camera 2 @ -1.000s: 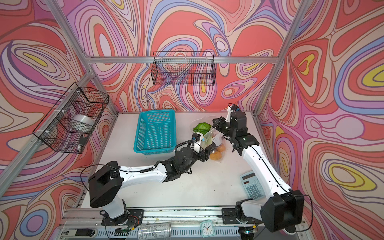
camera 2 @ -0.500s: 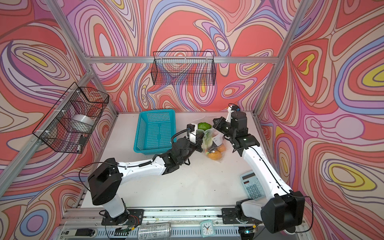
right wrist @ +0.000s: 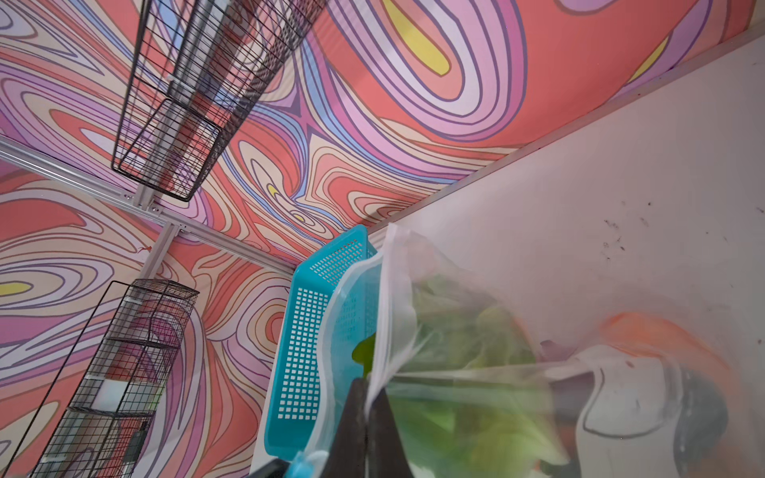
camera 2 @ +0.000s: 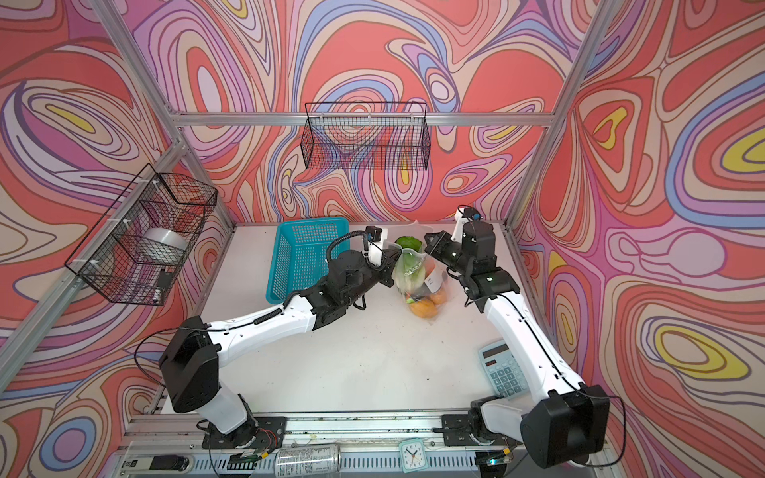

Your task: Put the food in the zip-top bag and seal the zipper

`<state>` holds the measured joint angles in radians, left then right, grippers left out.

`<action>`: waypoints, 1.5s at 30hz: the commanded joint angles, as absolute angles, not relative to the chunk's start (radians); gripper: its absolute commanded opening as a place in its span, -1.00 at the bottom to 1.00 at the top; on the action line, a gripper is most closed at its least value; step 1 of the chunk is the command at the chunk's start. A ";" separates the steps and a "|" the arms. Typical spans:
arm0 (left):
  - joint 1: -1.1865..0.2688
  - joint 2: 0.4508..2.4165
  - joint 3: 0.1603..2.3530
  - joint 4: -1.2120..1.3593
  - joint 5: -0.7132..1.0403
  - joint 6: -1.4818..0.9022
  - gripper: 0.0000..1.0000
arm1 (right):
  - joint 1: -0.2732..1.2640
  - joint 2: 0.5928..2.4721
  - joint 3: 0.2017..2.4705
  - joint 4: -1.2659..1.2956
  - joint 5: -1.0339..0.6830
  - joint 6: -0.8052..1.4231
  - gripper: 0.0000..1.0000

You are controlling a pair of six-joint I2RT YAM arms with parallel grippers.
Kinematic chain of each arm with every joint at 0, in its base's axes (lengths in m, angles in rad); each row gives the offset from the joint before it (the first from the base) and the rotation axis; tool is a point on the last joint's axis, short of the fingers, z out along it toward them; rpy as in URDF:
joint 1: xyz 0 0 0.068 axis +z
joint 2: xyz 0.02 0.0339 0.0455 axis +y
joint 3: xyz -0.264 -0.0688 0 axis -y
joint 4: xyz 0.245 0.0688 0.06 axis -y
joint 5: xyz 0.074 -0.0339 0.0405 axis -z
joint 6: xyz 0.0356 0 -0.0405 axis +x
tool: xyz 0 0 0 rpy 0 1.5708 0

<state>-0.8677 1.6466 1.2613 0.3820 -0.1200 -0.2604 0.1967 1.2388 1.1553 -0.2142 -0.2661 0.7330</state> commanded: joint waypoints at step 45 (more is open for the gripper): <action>-0.822 1.528 1.297 0.236 0.145 0.053 -1.00 | 0.193 1.338 1.428 -0.715 -0.649 -0.601 0.50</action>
<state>-0.8211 1.5532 1.2682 0.2123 0.1200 0.0494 0.1974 1.3064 1.3647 -0.5728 -0.5896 -0.4301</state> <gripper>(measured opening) 0.067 0.753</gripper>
